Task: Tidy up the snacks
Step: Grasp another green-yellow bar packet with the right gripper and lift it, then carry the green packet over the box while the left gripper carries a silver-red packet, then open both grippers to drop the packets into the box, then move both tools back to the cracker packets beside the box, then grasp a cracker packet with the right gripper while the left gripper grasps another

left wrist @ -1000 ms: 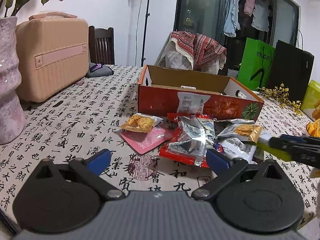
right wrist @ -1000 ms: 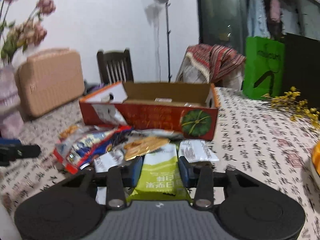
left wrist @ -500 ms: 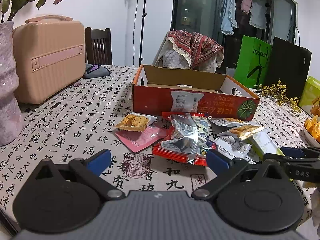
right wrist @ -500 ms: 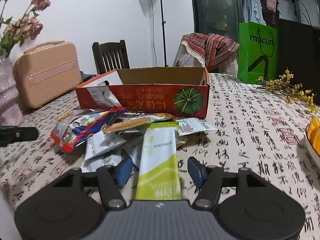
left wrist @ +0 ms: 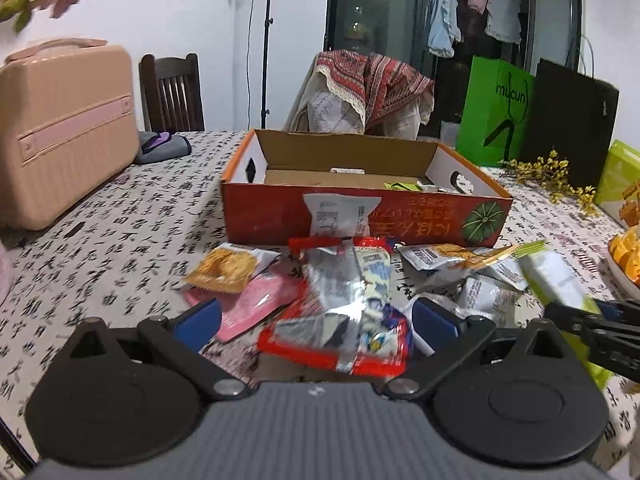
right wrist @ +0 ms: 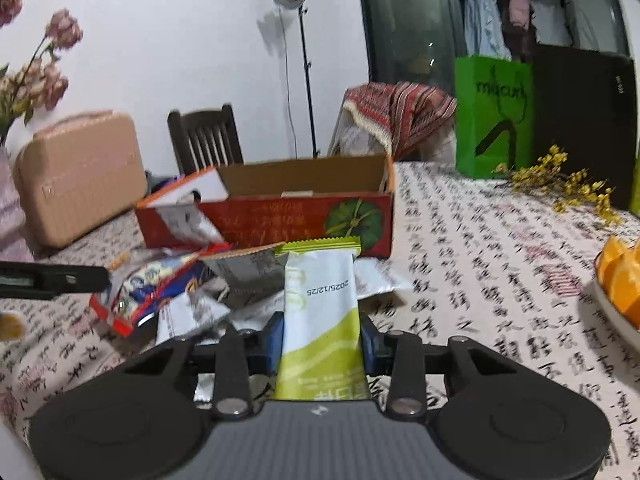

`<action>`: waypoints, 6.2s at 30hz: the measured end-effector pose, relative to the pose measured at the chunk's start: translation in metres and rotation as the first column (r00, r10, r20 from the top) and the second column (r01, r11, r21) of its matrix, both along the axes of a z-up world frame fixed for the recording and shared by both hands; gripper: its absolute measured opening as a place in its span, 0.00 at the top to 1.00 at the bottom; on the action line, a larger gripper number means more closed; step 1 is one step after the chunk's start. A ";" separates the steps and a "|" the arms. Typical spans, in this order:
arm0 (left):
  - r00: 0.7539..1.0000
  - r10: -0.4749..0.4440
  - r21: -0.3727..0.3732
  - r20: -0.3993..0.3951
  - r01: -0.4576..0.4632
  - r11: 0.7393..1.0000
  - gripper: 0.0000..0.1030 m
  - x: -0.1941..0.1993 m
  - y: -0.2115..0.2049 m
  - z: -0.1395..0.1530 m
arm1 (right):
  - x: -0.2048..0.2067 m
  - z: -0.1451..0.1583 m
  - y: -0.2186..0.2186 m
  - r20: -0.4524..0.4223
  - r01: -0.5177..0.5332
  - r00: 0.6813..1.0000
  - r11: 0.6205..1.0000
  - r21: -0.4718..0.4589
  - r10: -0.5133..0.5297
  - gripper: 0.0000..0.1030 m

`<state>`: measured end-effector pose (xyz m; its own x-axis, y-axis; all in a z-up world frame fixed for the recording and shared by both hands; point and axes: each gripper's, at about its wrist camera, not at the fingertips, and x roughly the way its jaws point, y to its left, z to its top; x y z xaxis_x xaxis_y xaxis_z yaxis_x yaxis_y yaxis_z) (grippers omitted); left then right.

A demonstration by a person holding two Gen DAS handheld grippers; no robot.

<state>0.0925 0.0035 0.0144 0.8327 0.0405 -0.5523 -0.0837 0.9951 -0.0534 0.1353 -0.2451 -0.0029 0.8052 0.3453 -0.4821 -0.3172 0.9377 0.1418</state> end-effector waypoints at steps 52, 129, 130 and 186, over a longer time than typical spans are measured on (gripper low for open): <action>0.971 -0.047 0.040 0.236 0.039 0.998 0.45 0.051 -0.020 0.076 | 0.072 0.070 0.008 0.119 0.029 0.992 0.995 0.096 -0.040 0.65; 0.990 0.045 -0.162 0.132 -0.023 0.987 0.00 0.081 0.024 0.041 | 0.081 0.054 0.011 -0.022 0.151 0.988 0.984 0.089 -0.150 0.00; 0.991 0.049 -0.161 0.127 -0.028 0.987 0.00 0.078 0.025 0.039 | 0.076 0.050 0.010 -0.030 0.148 0.989 0.985 0.090 -0.146 0.00; 0.994 0.106 -0.100 0.002 -0.106 0.989 0.00 -0.013 0.058 -0.011 | 0.072 -0.004 0.057 -0.143 -0.032 0.990 0.995 -0.098 0.018 0.34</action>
